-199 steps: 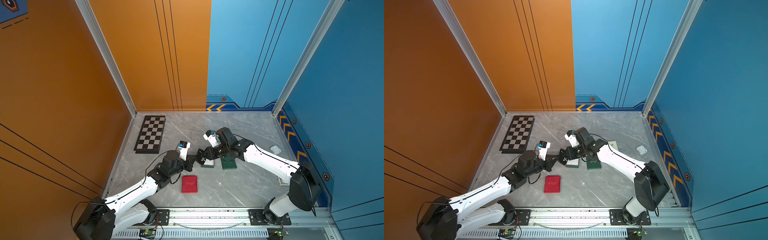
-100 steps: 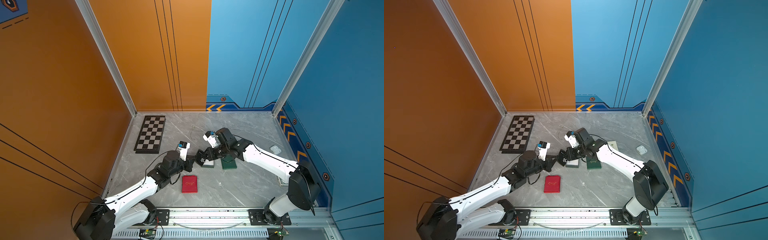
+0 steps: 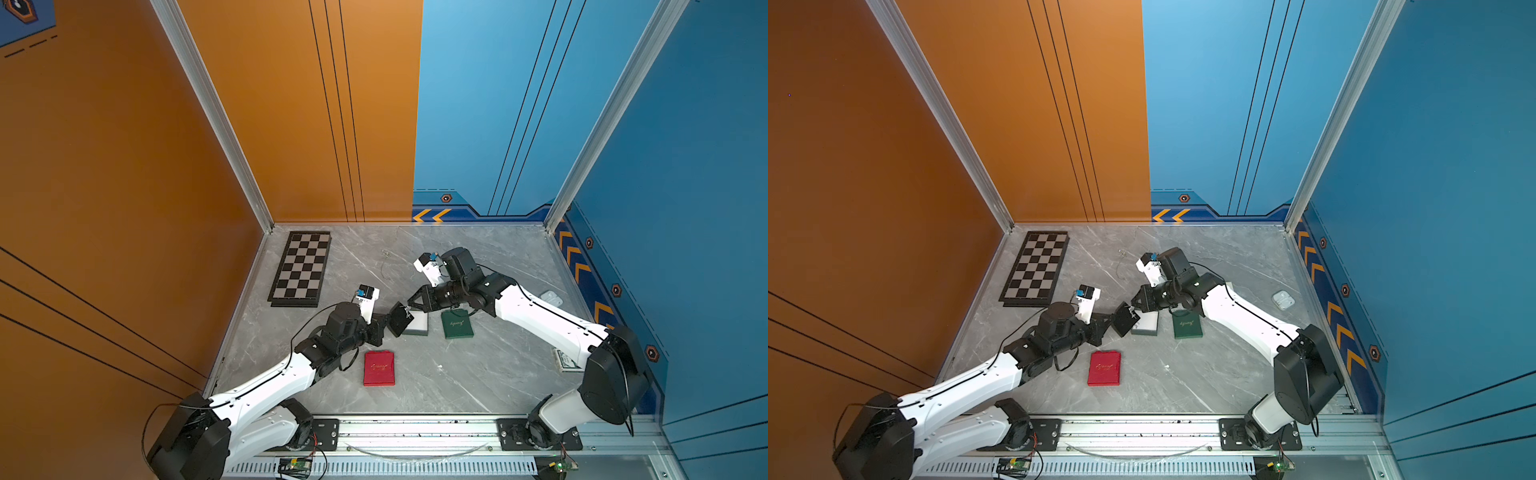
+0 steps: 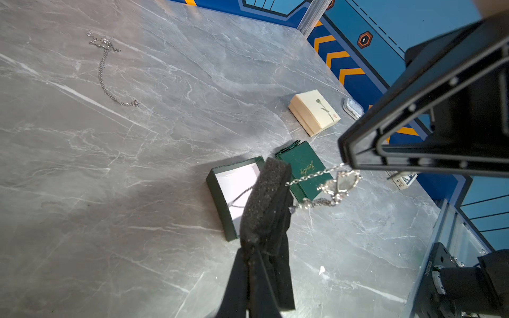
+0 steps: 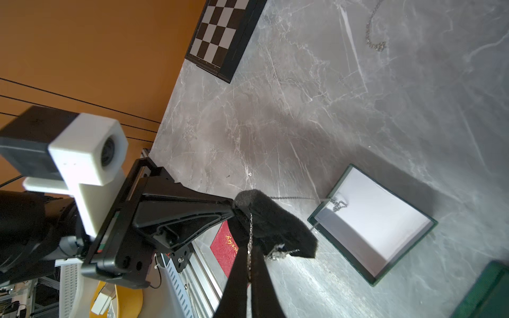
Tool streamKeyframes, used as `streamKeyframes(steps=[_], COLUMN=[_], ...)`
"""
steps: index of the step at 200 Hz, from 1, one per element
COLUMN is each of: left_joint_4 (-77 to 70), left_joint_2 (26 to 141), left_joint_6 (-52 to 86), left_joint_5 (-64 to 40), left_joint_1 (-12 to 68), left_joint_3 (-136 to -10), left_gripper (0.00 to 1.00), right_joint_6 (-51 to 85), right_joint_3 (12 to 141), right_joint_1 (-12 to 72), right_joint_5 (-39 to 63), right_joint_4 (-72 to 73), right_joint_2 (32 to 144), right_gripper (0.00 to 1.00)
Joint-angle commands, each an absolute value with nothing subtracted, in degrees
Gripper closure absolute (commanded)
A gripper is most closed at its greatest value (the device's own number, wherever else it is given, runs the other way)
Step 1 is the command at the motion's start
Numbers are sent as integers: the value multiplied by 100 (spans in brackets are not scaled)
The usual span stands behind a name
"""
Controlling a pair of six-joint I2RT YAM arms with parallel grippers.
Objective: Take the necklace out of the lift-off lid jewelry box
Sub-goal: Pick up the necklace from the inner lining.
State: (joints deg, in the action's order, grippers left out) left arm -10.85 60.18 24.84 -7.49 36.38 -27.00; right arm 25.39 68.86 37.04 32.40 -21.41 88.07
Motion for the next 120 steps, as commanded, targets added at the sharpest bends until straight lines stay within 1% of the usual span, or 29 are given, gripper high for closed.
streamKeyframes(steps=[1,39,120], left_joint_4=[-973,-1001,-1000], left_joint_2=[5924,5762,5464], left_joint_6=[2317,2194,2118], left_joint_5=[-765,-1091,-1448], left_joint_1=[3593,3620,3717], left_joint_3=[-2741,-2708,-2649], left_gripper=[100,100,100], right_joint_6=[2535,2509,2494], right_joint_3=[7090,7255,7634], right_joint_1=[3632,3512,3231], right_joint_5=[3191,2791,2183], right_joint_4=[-2112,-2034,-1882], right_joint_2=[8727,8802,8972], right_gripper=[93,94,94])
